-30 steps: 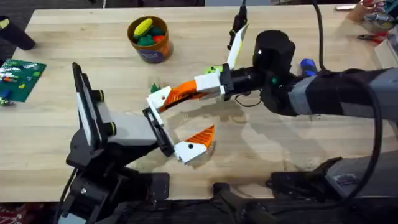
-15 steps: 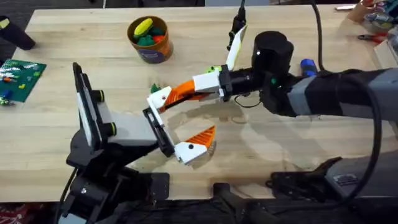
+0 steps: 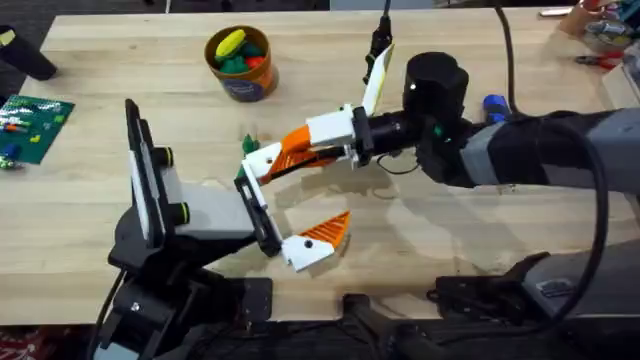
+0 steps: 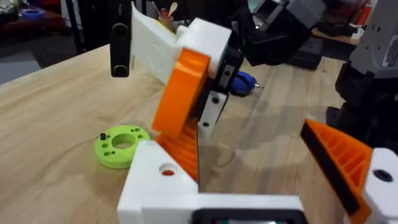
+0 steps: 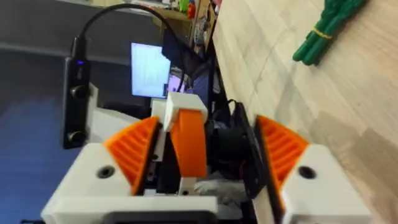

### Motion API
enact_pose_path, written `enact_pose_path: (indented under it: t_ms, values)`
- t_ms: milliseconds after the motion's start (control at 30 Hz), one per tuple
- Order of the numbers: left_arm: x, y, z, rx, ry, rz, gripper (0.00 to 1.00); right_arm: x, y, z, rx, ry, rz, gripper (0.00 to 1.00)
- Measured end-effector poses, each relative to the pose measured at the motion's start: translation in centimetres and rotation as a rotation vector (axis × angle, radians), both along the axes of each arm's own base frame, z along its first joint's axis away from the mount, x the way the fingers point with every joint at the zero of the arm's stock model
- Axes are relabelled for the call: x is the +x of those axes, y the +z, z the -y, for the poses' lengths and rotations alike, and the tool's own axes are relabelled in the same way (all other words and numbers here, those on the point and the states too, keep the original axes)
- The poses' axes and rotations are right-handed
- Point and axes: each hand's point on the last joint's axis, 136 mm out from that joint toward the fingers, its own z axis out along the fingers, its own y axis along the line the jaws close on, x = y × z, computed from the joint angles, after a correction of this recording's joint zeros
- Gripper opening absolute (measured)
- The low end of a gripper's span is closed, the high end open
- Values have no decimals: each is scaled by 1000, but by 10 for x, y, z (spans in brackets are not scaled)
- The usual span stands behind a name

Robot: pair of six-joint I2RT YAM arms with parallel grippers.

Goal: Pick up the gripper from the table and insert it into the empty holder that is missing its gripper. Then pick up a screw, insert it into the mounting hole, and use the screwdriver to tighten it. Finally, clean up the table by picking up the vegetable and placing it into the bucket.

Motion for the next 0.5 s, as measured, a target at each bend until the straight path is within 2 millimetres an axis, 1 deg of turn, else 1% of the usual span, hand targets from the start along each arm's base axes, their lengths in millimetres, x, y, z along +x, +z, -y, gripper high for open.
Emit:
enact_pose_path:
  t_ms: [33,67,100,367,500]
  values:
    - [0,0,0,0,-2,1,990,0,0,1,1,2,-4,937]
    - [-1,0,0,0,-4,0,990,1,1,2,3,2,-2,975]
    - [-1,0,0,0,-5,0,990,2,1,4,4,2,-5,988]
    - [-1,0,1,0,-8,0,990,13,2,18,13,-19,-13,992]
    - [-2,0,1,0,-11,0,990,24,3,28,16,-50,-15,992]
